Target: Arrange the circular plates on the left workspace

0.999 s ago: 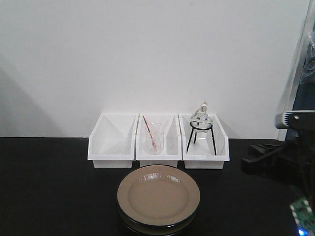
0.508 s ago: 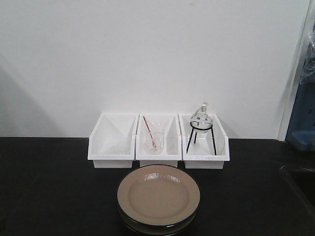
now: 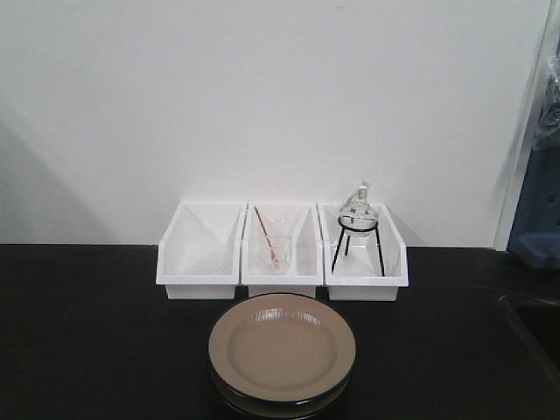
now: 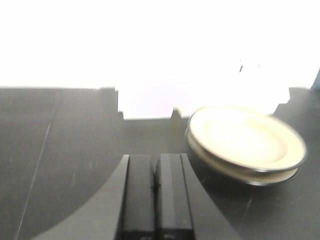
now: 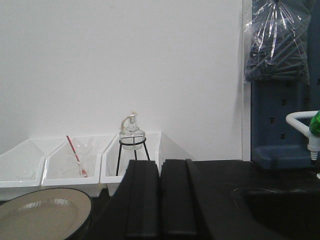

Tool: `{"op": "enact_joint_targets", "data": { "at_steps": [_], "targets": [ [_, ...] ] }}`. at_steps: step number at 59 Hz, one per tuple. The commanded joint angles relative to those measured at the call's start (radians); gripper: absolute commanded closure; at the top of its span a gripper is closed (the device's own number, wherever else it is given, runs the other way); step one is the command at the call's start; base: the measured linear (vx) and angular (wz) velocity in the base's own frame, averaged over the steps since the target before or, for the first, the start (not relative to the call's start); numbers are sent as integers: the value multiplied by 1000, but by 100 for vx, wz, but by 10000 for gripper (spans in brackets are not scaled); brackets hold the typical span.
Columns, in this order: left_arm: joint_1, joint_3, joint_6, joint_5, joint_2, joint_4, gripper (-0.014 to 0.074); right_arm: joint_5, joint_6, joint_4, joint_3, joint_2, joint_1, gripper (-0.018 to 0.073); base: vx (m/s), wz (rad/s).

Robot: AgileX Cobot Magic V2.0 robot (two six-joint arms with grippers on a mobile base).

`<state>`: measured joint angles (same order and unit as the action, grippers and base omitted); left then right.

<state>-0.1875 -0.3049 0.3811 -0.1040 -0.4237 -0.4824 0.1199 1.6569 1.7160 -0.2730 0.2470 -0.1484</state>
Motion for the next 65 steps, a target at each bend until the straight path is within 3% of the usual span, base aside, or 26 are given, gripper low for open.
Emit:
{"op": "enact_joint_targets", "data": {
  "at_steps": [1,34,40,47,58,65],
  "targets": [
    [-8,-21,-20,52,46,-17,596,-8,8,17,-28,8,4,564,0,0],
    [-8,-13,-17,22,72,-8,596,-8,8,53,-28,8,4,564,0,0],
    [2,35,-13,104,101,104,596,-8,8,53,-28,8,4,564,0,0],
    [46,151,-76,185,204,189,596,-8,8,53,-28,8,4,564,0,0],
    [120,342,-93,193,402,215,596,-8,8,53,-28,8,4,564,0,0],
    [157,345,-95,127,452,263,596,-8,8,53,-28,8,4,564,0,0]
  ]
}}
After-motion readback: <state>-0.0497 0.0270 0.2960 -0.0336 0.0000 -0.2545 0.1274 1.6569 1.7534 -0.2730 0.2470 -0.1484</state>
